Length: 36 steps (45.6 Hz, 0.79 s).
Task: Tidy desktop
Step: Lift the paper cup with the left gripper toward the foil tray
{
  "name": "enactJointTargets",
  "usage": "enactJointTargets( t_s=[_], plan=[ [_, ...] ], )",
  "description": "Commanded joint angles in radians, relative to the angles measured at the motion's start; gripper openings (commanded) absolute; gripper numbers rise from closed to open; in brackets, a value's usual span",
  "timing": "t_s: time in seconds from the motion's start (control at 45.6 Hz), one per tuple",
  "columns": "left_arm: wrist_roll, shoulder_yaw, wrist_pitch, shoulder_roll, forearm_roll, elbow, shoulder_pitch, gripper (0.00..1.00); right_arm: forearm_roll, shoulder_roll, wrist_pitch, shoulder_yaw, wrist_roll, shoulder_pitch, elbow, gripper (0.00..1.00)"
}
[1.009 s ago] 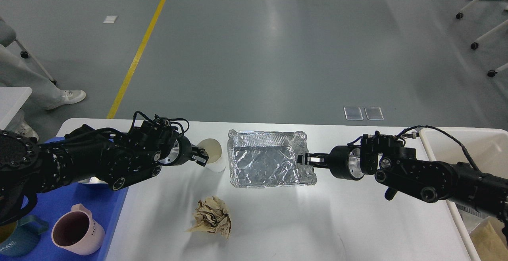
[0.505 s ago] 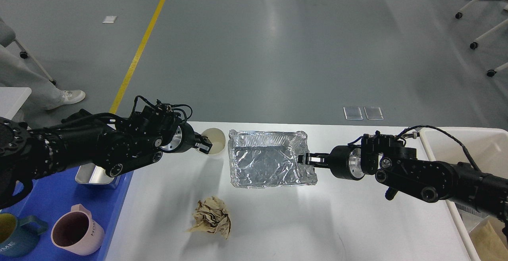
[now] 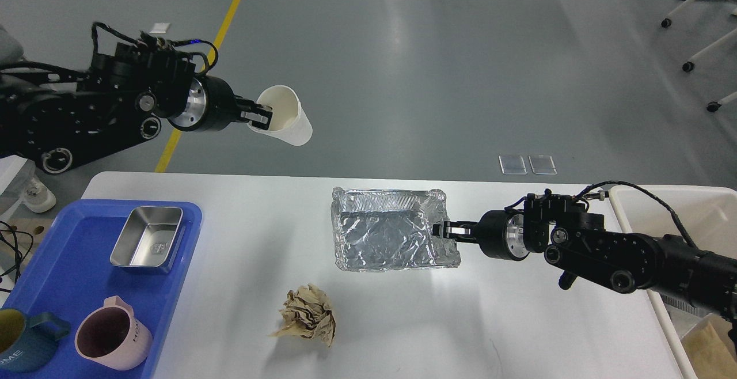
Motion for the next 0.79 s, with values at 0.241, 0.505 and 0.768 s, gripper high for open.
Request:
enactJointTargets(
  t_s=[0.241,0.505,0.768],
  plan=[
    [-0.07,-0.002,-0.072,0.015,-0.08,-0.05,-0.236,0.02,0.0,-0.004,0.0,-0.003,0.0,-0.001,0.0,0.0],
    [-0.077,0.009,-0.103,-0.174,-0.097,-0.051,-0.277,0.02,-0.002,-0.01,0.0,-0.009,0.0,0.01,0.002,0.0],
    [-0.079,0.038,-0.114,-0.327,-0.097,-0.051,-0.277,0.04,-0.002,-0.03,0.003,-0.014,0.0,0.01,0.002,0.0]
  ],
)
